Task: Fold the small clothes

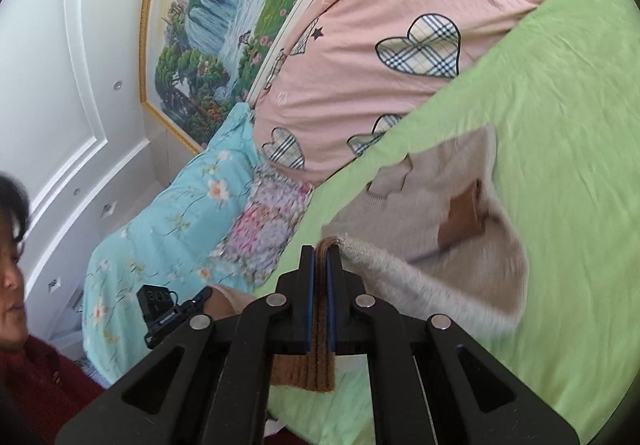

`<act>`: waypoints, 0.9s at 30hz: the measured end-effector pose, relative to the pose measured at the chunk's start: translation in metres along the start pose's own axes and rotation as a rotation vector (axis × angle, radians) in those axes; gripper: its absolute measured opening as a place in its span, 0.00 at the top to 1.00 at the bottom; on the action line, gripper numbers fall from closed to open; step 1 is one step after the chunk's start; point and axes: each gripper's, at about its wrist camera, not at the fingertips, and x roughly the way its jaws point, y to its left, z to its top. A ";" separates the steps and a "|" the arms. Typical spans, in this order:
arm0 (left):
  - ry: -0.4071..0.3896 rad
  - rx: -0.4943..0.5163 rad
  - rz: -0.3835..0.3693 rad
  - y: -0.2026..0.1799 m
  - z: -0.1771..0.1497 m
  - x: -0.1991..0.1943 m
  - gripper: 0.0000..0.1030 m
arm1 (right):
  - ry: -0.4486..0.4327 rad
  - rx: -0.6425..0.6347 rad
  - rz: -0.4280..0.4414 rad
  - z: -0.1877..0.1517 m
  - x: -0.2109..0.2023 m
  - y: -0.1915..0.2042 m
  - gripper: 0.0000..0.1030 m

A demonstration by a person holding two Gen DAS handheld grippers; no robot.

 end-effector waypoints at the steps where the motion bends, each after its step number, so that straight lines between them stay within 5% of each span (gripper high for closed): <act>1: 0.003 -0.006 0.019 0.006 0.010 0.016 0.95 | -0.004 0.000 -0.017 0.010 0.011 -0.005 0.94; 8: 0.089 -0.025 0.144 0.061 0.044 0.119 0.95 | 0.008 0.007 -0.166 0.071 0.083 -0.048 0.94; 16: 0.260 -0.106 0.301 0.133 0.029 0.216 0.95 | 0.095 0.134 -0.404 0.088 0.151 -0.129 0.94; 22: 0.321 -0.091 0.271 0.134 0.011 0.206 0.89 | 0.100 0.194 -0.471 0.082 0.148 -0.147 0.76; 23: 0.325 -0.072 0.261 0.125 0.009 0.196 0.89 | 0.079 0.181 -0.476 0.082 0.139 -0.140 0.69; 27: 0.379 0.027 0.147 0.078 -0.015 0.172 0.81 | 0.075 -0.002 -0.428 0.068 0.119 -0.091 0.67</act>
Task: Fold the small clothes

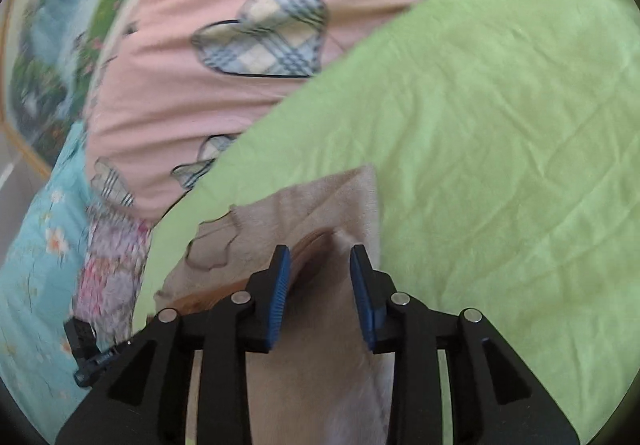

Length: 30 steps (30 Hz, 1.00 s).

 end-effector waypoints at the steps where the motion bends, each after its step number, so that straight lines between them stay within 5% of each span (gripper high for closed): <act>1: 0.027 0.041 -0.036 -0.017 -0.010 0.004 0.76 | 0.038 -0.065 0.036 -0.008 -0.002 0.014 0.67; 6: 0.155 0.180 -0.078 -0.073 -0.018 0.050 0.72 | 0.366 -0.370 0.173 -0.055 0.047 0.083 0.67; 10: 0.234 0.188 -0.029 -0.068 0.008 0.089 0.76 | 0.497 -0.485 0.098 -0.064 0.101 0.098 0.67; 14: 0.202 0.100 0.027 -0.032 0.051 0.095 0.84 | 0.436 -0.425 -0.001 -0.026 0.130 0.074 0.70; 16: 0.143 0.080 0.170 -0.006 0.071 0.096 0.88 | 0.373 -0.324 -0.050 -0.001 0.137 0.050 0.70; 22: 0.042 -0.181 0.110 0.060 0.082 0.080 0.94 | 0.174 -0.099 -0.118 0.031 0.120 0.005 0.70; 30: -0.023 -0.293 0.141 0.073 0.041 0.040 0.88 | 0.092 -0.009 -0.094 0.010 0.066 0.014 0.61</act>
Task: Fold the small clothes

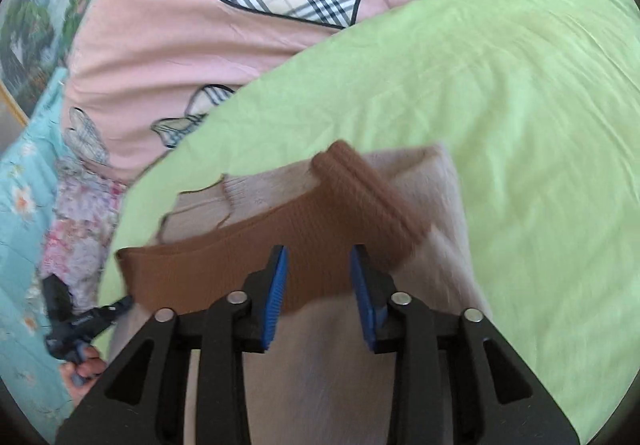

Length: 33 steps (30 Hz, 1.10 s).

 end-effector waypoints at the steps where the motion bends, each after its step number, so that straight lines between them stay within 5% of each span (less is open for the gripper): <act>1: -0.007 -0.009 0.002 0.002 -0.007 -0.009 0.84 | -0.008 -0.006 0.007 -0.008 -0.009 0.004 0.58; 4: -0.022 0.006 0.014 -0.005 -0.042 -0.037 0.76 | -0.009 -0.010 0.033 -0.035 -0.028 0.014 0.49; 10: -0.054 0.022 -0.034 -0.015 -0.106 -0.082 0.65 | 0.025 0.005 0.066 -0.092 -0.051 0.028 0.49; 18: 0.031 0.004 -0.080 -0.016 -0.173 -0.083 0.58 | 0.033 0.020 0.109 -0.147 -0.071 0.043 0.46; 33: 0.050 -0.083 -0.130 -0.013 -0.187 -0.078 0.48 | 0.043 -0.004 0.151 -0.168 -0.087 0.061 0.43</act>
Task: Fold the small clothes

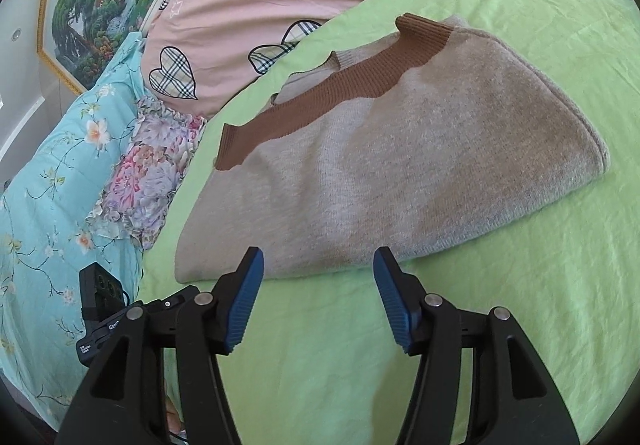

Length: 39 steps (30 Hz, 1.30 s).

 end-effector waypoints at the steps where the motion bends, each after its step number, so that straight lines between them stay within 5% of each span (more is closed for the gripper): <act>1: -0.006 -0.010 0.001 0.001 0.003 0.001 0.48 | 0.001 0.001 0.005 -0.001 0.000 0.000 0.43; 11: -0.126 -0.183 0.009 0.035 0.056 0.015 0.51 | 0.004 0.001 0.040 -0.002 -0.003 0.006 0.43; 15: -0.157 -0.177 0.057 0.039 0.069 0.016 0.75 | 0.000 0.009 0.040 0.001 -0.005 0.002 0.43; 19: -0.190 -0.098 0.092 0.023 0.071 0.009 0.91 | -0.014 0.010 0.037 0.009 -0.008 -0.003 0.43; 29: -0.256 0.281 0.028 -0.092 0.063 -0.010 0.93 | -0.039 0.026 0.017 0.038 -0.016 -0.026 0.43; 39: -0.069 0.505 -0.034 -0.168 0.014 0.068 0.93 | 0.053 0.075 0.161 0.089 0.002 -0.049 0.43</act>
